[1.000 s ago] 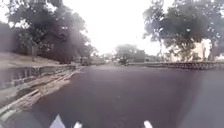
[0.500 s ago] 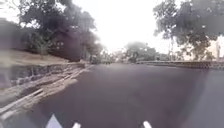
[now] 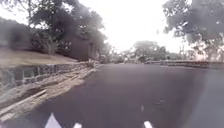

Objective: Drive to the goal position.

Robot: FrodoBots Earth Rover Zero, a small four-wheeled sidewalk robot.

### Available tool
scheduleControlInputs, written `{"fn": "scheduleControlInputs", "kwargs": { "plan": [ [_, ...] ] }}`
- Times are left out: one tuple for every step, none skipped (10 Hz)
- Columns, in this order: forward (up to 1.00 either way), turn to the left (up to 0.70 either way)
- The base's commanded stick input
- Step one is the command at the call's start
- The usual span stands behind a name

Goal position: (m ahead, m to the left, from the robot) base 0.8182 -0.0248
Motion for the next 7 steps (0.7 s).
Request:
{"fn": "scheduleControlInputs", "kwargs": {
  "plan": [
    [0.50,0.00],
    [0.50,0.00],
    [0.50,0.00],
    [0.50,0.00],
    [0.47,0.00],
    [0.44,0.00],
    [0.41,0.00]
  ]
}}
